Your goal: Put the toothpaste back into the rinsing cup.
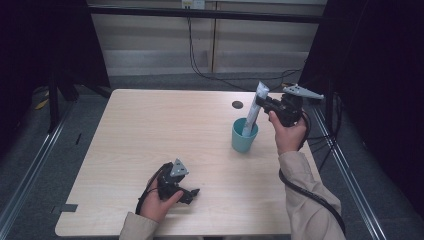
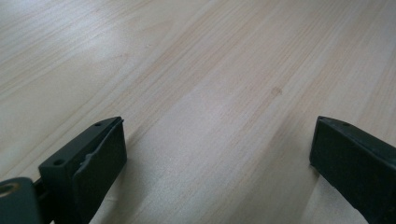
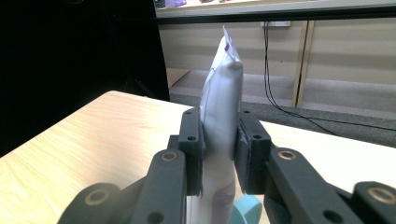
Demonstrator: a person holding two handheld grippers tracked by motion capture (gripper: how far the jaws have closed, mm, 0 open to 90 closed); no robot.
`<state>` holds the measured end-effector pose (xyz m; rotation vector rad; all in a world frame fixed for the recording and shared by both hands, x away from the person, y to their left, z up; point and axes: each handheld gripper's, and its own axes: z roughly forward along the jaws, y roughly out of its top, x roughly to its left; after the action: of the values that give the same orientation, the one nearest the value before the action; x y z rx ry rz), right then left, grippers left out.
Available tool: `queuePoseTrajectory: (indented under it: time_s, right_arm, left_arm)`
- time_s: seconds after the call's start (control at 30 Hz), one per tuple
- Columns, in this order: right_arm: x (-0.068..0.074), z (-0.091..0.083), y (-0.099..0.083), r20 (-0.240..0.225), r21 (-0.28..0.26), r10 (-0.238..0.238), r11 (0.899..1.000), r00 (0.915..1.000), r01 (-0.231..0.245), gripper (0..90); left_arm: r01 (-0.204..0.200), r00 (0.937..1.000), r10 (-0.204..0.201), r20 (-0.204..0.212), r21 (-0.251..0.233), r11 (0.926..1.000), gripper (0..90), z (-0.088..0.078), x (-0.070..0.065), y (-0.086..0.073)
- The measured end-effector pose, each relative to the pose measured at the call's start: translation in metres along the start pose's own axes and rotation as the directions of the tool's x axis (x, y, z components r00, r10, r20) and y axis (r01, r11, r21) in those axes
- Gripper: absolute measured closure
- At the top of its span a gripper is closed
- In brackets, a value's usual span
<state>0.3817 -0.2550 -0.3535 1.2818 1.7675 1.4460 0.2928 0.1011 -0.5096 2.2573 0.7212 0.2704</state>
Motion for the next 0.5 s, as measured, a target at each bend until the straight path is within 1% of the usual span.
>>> queuePoseTrajectory:
  time_s: [0.13,0.2,0.27,0.33,0.5]
  right_arm:
    - [0.001,0.002,-0.005,-0.007,0.006,0.001,1.000,1.0000,-0.001,74.5]
    - [0.001,0.003,-0.007,-0.003,0.013,-0.006,1.000,1.0000,0.006,74.4]
    - [0.002,0.003,-0.010,-0.003,0.015,-0.011,1.000,0.9999,0.011,74.4]
    - [0.002,0.004,-0.012,-0.007,0.016,-0.005,1.000,1.0000,0.005,74.4]
    - [0.003,0.006,-0.018,-0.010,0.026,-0.009,1.000,0.9999,0.009,74.4]
  left_arm:
    - [0.001,1.0000,-0.001,0.001,-0.006,1.0000,3.6,0.000,0.000,0.000]
    - [0.003,1.0000,-0.003,0.004,-0.002,1.0000,3.6,0.000,-0.001,0.000]
    - [0.004,1.0000,-0.004,0.003,-0.007,1.0000,3.6,0.000,-0.001,-0.001]
    - [-0.001,1.0000,0.001,0.002,-0.001,1.0000,3.6,0.000,-0.001,0.000]
    - [0.001,1.0000,-0.001,0.006,0.000,1.0000,3.6,0.000,-0.001,0.000]
